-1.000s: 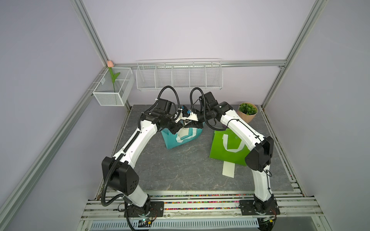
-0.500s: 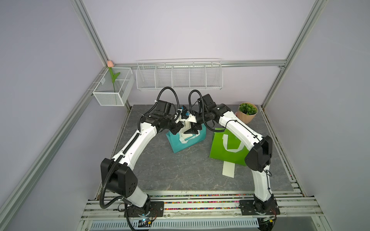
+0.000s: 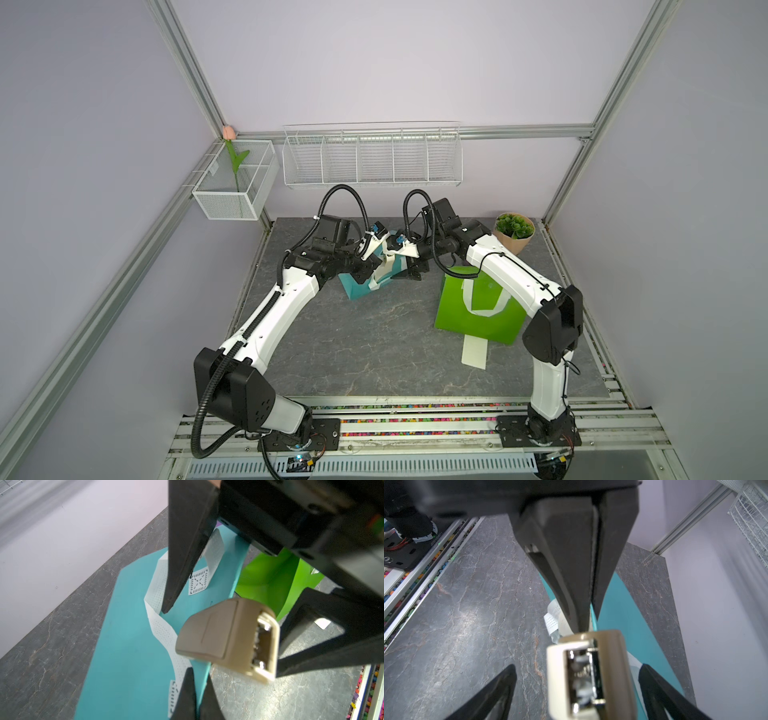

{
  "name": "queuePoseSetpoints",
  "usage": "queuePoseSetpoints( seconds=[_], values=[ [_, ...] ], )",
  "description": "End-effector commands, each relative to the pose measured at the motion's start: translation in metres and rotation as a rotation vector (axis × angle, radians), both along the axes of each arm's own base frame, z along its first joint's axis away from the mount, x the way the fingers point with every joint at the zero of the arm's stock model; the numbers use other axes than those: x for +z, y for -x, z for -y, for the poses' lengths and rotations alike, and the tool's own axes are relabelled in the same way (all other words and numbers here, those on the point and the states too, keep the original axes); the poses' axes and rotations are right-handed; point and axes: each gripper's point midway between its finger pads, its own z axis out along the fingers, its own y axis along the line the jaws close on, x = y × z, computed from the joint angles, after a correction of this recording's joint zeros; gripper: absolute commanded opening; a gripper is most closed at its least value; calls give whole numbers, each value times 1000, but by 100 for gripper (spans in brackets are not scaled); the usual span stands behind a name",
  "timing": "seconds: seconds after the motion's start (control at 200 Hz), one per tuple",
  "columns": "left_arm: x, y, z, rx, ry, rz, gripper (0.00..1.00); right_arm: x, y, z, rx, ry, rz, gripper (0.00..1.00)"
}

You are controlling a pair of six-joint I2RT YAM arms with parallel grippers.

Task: Staple the receipts to the bags
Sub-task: Staple the receipt to the takeout bag.

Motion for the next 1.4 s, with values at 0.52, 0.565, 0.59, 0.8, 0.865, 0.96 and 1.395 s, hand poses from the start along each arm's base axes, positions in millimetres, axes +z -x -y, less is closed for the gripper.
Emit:
queuePoseSetpoints(
  seconds=[0.52, 0.565, 0.59, 0.8, 0.865, 0.96, 1.395],
  values=[
    [19, 19, 40, -156, 85, 10, 0, -15, -10, -14, -36, -29, 79, 76],
    [21, 19, 41, -157, 93, 9, 0, -15, -10, -14, -38, -25, 79, 72],
    [22, 18, 42, -157, 96, 9, 0, -16, -10, -14, -42, -25, 77, 70],
    [16, 18, 43, -156, 95, -22, 0, -14, -9, -17, -45, -41, 58, 61],
    [14, 18, 43, -155, 93, -25, 0, -12, -8, -18, -45, -48, 57, 60],
    [14, 18, 43, -154, 91, -30, 0, -9, -9, -19, -52, -56, 50, 57],
    [5, 10, 37, -109, 58, -47, 0, -3, -14, -19, -107, -62, 38, 70]
  ],
)
